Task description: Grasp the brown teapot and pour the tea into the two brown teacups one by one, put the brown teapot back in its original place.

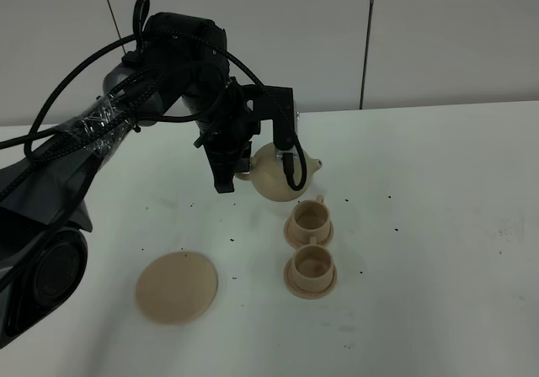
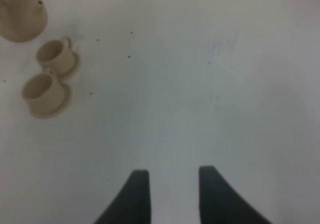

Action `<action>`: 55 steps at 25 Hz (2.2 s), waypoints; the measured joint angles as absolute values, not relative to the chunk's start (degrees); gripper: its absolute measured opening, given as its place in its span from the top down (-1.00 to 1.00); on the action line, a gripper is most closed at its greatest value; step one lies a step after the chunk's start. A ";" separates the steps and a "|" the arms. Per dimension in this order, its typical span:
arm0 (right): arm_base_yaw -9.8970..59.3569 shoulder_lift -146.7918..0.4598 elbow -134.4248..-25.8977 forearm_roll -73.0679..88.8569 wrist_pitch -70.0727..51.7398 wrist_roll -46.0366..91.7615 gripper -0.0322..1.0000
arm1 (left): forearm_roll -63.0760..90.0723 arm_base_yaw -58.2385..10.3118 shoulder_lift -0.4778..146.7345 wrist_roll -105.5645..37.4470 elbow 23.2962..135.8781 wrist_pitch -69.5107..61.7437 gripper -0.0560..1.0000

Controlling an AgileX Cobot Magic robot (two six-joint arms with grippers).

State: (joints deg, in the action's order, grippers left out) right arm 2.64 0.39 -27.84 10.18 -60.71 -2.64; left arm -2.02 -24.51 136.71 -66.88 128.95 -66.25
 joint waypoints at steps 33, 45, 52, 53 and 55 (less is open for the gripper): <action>2.64 0.39 -27.84 10.23 -60.71 -2.64 0.47 | -11.12 -27.25 136.71 -67.31 128.95 -65.17 0.58; 2.64 0.39 -27.84 10.23 -60.71 -2.64 0.47 | -16.41 -28.51 136.71 -67.47 128.95 -66.73 0.58; 2.64 0.39 -27.84 10.23 -60.66 -2.64 0.47 | -20.79 -30.13 136.71 -67.67 128.95 -66.73 0.58; 2.64 0.39 -27.84 10.23 -60.66 -2.64 0.47 | -20.97 -30.26 136.71 -67.71 128.95 -66.73 0.58; 2.64 0.39 -27.84 10.23 -60.66 -2.64 0.47 | -21.45 -30.43 136.71 -67.71 128.95 -66.73 0.58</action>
State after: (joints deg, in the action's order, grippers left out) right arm 2.64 0.39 -27.84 10.23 -60.66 -2.64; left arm -21.45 -30.43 136.71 -67.71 128.95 -66.73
